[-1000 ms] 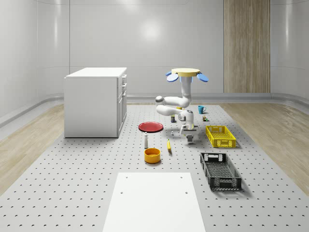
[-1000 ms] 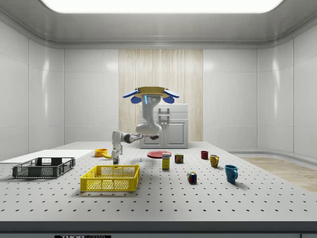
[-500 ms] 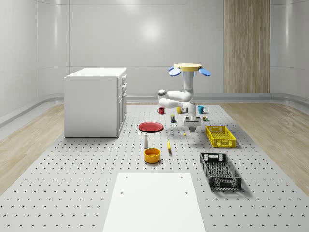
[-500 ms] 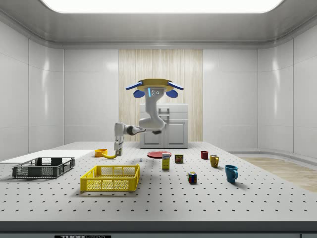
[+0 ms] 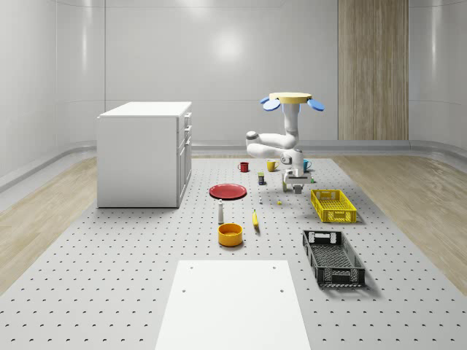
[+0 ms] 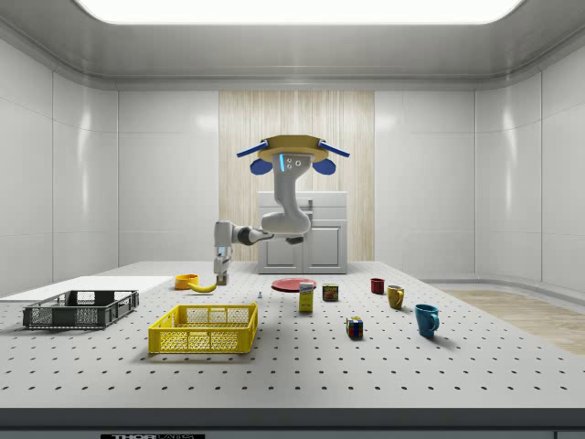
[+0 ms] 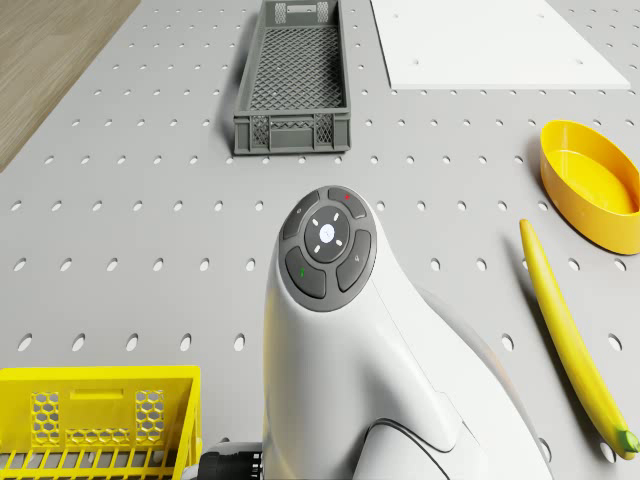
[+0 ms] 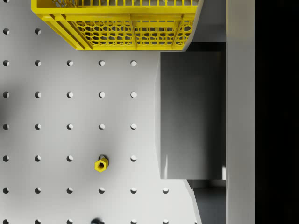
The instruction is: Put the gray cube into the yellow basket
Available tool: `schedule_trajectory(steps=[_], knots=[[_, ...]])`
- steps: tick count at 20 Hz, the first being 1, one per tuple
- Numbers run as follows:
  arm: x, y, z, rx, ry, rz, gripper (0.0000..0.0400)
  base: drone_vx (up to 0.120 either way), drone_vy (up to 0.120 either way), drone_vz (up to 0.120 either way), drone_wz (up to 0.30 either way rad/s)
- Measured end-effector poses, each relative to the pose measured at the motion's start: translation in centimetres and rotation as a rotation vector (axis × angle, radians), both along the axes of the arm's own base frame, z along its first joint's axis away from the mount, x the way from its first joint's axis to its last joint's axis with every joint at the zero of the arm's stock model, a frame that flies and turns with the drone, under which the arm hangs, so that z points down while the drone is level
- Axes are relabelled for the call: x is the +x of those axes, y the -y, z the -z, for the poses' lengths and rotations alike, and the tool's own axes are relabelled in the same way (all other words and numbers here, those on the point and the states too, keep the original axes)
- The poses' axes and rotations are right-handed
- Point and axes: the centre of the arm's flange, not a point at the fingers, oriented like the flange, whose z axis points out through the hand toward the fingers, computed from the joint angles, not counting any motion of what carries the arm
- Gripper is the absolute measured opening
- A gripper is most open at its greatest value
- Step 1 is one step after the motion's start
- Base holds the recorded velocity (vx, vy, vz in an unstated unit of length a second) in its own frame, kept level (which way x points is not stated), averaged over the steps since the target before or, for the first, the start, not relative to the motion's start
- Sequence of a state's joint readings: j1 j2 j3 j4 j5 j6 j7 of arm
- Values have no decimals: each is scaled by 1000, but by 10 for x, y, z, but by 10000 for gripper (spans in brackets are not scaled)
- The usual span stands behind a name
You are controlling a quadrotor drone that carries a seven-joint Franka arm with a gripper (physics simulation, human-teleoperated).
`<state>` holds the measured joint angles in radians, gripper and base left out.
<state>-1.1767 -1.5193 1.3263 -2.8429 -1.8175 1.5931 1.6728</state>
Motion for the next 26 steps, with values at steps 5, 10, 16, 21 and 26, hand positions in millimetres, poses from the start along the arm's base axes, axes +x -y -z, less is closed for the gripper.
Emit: schedule_trajectory(steps=[5, 10, 16, 21, 26], knots=[[0, 0, 0, 0, 0, 0, 250, 0, 120, 0, 0], [0, 0, 0, 0, 0, 0, 250, -48, 120, 0, 0], [0, 0, 0, 0, 0, 0, 250, -80, 120, 0, 0], [0, 0, 0, 0, 0, 0, 250, 0, 120, 0, 0], [0, 0, 0, 0, 0, 0, 250, -72, 64, 0, 0]])
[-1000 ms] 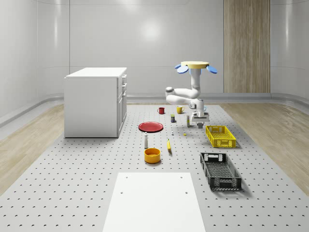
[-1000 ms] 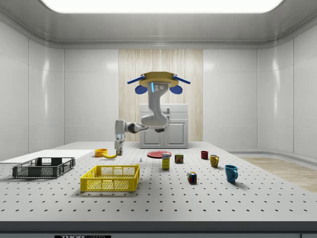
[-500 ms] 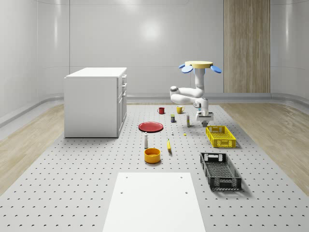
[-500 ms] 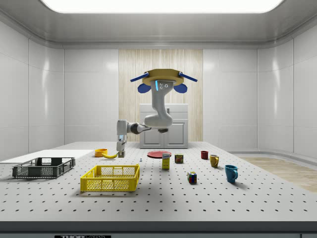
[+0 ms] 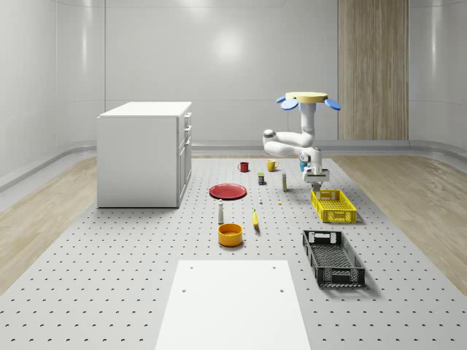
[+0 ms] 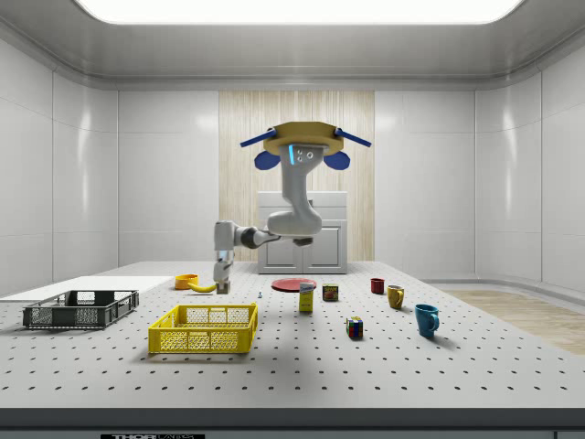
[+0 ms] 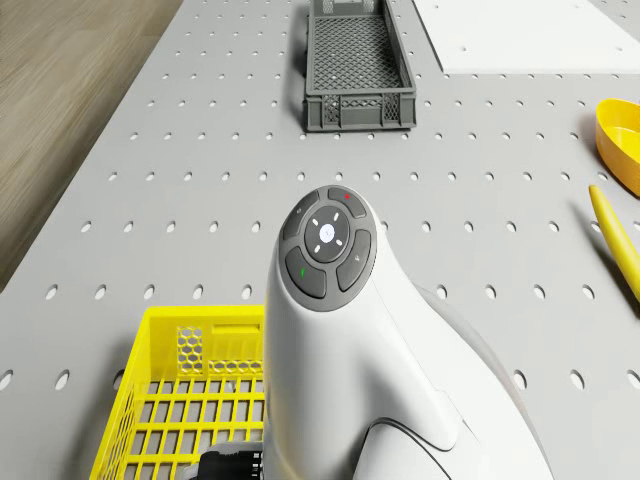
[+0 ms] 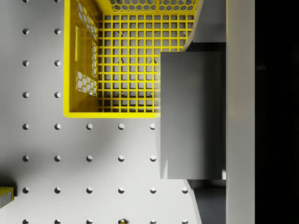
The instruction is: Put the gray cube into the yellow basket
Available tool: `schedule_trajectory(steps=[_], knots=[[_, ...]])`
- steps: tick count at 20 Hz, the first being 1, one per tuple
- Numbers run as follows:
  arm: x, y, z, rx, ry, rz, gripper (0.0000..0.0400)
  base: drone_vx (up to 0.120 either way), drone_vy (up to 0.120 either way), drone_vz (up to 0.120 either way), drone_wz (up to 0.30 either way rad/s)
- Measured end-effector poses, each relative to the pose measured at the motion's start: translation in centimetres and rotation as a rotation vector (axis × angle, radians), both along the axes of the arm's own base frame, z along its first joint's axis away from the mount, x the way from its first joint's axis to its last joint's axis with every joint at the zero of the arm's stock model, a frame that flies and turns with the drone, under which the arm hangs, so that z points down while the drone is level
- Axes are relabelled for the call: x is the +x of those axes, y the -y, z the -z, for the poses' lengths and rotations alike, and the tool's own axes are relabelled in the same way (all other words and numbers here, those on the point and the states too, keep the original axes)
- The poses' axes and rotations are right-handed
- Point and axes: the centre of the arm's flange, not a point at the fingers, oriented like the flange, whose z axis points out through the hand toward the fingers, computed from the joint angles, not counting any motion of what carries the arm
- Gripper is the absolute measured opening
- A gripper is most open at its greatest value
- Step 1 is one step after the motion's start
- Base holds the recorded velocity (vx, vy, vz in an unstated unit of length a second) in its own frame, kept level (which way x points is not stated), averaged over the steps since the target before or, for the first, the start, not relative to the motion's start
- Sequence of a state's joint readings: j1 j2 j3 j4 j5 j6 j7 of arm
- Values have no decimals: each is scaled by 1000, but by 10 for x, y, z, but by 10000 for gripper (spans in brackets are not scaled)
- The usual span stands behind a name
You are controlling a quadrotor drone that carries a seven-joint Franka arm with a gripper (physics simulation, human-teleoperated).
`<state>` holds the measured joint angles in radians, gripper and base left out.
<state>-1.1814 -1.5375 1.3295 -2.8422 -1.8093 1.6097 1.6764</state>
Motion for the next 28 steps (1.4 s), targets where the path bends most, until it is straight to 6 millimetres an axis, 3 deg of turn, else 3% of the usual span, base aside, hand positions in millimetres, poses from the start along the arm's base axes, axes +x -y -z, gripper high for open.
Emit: schedule_trajectory(steps=[6, 10, 16, 22, 28], knots=[[0, 0, 0, 0, 0, 0, 250, -27, 40, 0, 0], [0, 0, 0, 0, 0, 0, 250, 0, 0, -120, 0], [0, 0, 0, 0, 0, 0, 250, 0, 113, -120, 0], [0, 0, 0, 0, 0, 0, 250, 113, 120, -120, 0], [0, 0, 0, 0, 0, 0, 250, 13, 7, -27, 0]])
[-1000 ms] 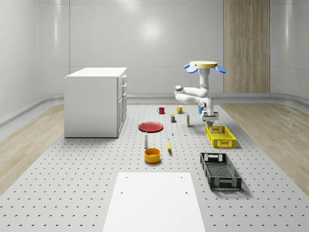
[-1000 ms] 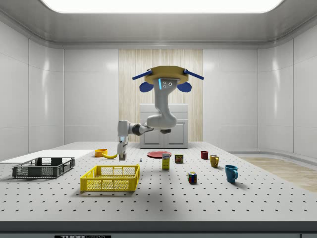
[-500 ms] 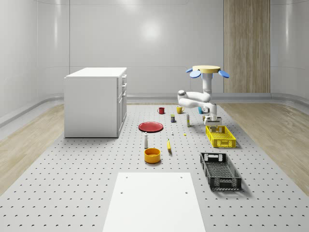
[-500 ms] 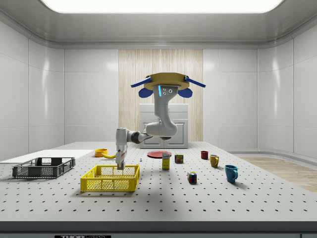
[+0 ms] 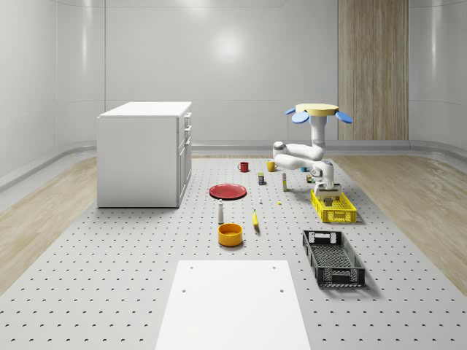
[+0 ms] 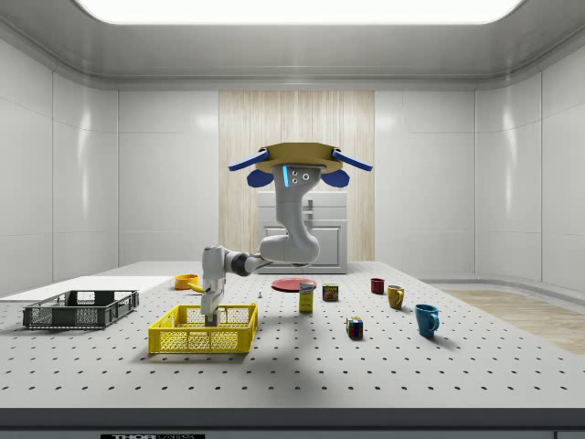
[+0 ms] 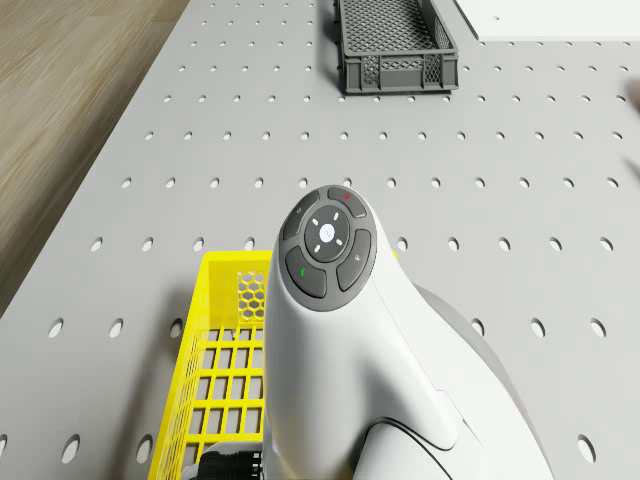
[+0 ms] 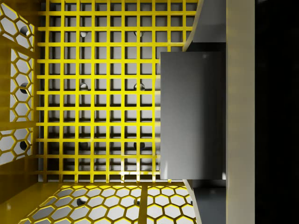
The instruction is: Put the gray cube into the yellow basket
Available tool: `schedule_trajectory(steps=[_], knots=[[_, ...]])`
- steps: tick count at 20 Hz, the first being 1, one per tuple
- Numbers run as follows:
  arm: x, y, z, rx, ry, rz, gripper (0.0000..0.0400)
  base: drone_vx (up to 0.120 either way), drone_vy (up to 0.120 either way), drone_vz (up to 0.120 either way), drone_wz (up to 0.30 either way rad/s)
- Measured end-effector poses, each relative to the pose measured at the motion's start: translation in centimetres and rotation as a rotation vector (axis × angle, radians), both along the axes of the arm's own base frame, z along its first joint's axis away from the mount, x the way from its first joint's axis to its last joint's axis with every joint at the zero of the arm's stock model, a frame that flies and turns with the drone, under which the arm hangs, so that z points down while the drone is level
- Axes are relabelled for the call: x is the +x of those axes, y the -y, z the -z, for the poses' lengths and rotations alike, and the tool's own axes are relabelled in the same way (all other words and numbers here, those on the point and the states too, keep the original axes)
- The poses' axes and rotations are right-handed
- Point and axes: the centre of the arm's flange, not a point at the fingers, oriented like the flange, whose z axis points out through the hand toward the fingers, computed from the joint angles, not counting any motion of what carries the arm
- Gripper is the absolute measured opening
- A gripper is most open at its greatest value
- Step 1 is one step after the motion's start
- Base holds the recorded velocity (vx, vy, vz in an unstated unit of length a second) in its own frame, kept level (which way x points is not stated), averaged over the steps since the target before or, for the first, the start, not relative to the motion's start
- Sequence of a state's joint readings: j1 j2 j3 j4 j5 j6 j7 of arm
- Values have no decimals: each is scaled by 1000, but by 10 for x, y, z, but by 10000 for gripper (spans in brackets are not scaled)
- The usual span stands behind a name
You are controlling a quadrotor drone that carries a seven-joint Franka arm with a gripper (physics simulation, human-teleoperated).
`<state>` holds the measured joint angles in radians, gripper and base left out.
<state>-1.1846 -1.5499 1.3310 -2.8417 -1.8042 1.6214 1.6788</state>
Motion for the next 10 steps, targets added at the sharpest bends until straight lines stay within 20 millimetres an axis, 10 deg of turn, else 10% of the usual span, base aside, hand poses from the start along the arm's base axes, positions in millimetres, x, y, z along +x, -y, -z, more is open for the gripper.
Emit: schedule_trajectory(steps=[5, 10], knots=[[0, 0, 0, 0, 0, 0, 250, 0, 112, 0, 0], [0, 0, 0, 0, 0, 0, 301, 0, 0, 0, 0]])
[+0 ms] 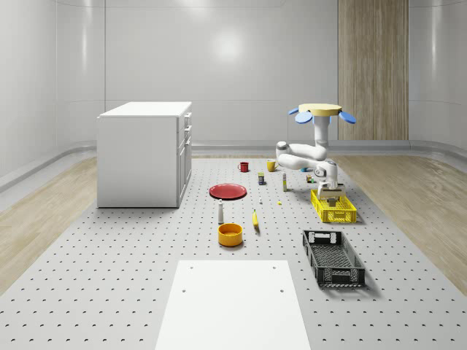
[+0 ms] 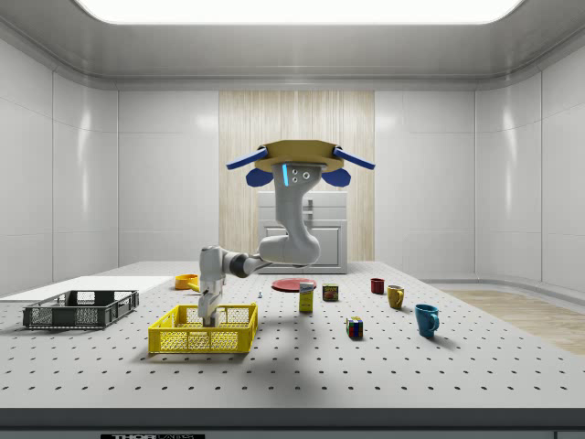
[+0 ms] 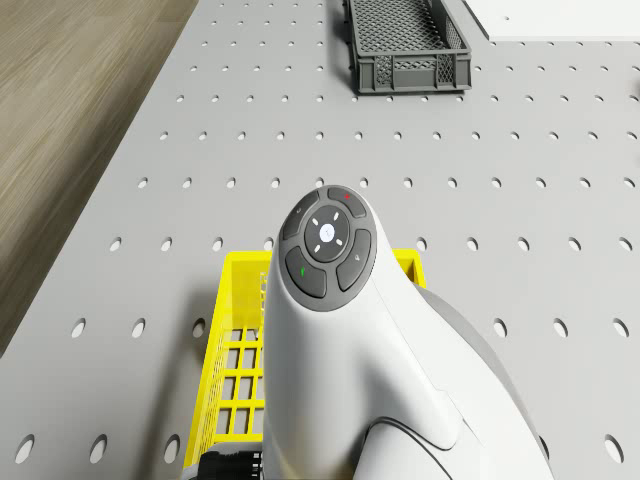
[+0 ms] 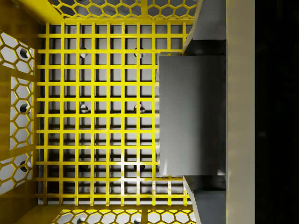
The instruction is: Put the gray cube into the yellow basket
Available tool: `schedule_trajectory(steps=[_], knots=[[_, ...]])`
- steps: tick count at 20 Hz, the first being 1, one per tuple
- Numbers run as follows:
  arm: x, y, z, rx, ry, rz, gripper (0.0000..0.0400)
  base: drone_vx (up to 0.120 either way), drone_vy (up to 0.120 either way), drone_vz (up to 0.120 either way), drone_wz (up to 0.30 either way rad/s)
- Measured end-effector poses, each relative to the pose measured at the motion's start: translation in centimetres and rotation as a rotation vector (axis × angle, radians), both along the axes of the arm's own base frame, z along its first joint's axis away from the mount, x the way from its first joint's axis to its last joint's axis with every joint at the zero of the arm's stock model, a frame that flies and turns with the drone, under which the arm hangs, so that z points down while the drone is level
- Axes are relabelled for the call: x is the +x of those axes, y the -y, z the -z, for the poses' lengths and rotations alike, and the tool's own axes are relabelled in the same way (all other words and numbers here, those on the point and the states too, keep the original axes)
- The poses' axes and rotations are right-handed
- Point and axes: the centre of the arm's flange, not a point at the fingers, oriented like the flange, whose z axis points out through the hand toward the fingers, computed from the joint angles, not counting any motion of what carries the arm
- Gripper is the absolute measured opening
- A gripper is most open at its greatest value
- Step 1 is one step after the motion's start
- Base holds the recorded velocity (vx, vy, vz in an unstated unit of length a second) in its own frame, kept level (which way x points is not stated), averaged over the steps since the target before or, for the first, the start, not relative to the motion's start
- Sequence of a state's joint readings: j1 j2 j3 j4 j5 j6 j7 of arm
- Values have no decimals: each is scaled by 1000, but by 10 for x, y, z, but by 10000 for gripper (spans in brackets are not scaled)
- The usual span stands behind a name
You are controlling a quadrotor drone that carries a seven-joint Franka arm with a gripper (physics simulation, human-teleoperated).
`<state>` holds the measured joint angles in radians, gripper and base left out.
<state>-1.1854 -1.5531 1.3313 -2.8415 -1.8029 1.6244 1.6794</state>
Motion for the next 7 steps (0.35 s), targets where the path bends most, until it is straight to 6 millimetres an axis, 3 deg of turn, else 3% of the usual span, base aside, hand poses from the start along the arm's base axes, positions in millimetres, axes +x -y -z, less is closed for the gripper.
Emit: schedule_trajectory(steps=[3, 7], knots=[[0, 0, 0, 0, 0, 0, 353, 0, 0, 0, 0], [0, 0, 0, 0, 0, 0, 381, 0, 0, 0, 0]])
